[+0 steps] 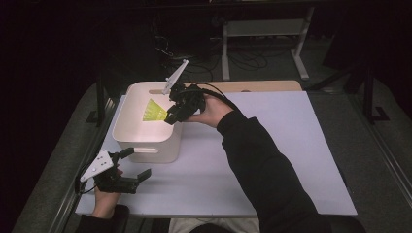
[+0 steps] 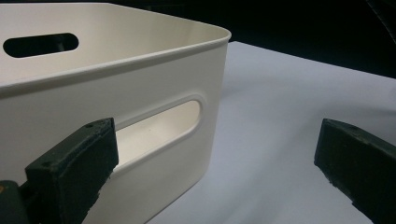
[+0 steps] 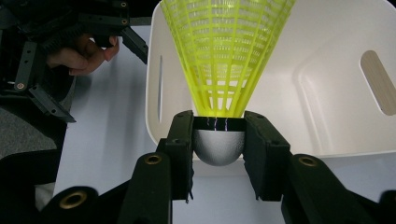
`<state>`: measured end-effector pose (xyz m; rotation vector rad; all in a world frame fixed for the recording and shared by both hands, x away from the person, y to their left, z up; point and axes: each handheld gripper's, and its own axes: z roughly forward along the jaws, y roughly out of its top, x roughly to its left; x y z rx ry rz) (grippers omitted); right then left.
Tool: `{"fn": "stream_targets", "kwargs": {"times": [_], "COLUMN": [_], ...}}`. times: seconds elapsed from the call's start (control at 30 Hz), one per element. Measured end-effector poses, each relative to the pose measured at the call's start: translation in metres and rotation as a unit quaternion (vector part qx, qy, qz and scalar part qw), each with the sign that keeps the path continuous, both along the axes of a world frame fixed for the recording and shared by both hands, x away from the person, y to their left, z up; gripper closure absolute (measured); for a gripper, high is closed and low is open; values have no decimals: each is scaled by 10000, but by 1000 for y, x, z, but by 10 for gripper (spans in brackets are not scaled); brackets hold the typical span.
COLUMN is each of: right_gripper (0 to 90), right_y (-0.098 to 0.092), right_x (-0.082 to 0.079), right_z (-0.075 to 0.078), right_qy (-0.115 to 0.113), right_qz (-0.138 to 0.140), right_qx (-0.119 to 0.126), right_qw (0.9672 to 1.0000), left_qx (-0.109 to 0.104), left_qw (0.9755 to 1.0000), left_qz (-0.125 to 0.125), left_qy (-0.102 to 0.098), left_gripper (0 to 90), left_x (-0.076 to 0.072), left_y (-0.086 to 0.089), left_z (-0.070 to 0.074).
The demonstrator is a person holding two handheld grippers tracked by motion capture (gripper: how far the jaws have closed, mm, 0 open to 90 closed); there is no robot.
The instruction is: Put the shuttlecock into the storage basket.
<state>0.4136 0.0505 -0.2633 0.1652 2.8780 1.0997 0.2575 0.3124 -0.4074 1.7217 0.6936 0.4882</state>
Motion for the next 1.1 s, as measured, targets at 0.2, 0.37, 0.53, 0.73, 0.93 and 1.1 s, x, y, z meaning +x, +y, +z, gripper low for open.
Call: {"fn": "stream_targets", "kwargs": {"times": [0.2, 0.37, 0.53, 0.73, 0.93, 1.1], "right_gripper": [633, 633, 632, 633, 633, 633], "right_y": [5, 10, 15, 22, 27, 31], "right_x": [1, 2, 2, 3, 3, 4], "right_z": [-5, -9, -14, -22, -28, -33], "right_qy": [45, 94, 140, 188, 207, 212], "right_qz": [50, 87, 155, 213, 246, 266], "right_qx": [-3, 25, 33, 41, 15, -9], "right_qw": [10000, 9999, 9998, 9996, 9995, 9994], "left_qx": [11, 12, 14, 14, 13, 4], "left_qw": [10000, 10000, 10000, 10000, 10000, 10000], "left_qz": [-7, -7, -12, -19, -22, -25], "left_qy": [1, 1, 2, 3, 4, 6], "left_gripper": [0, 0, 0, 0, 0, 0], "left_x": [0, 0, 0, 0, 0, -1], "left_y": [0, 0, 0, 0, 0, 0], "left_z": [0, 0, 0, 0, 0, 0]}}
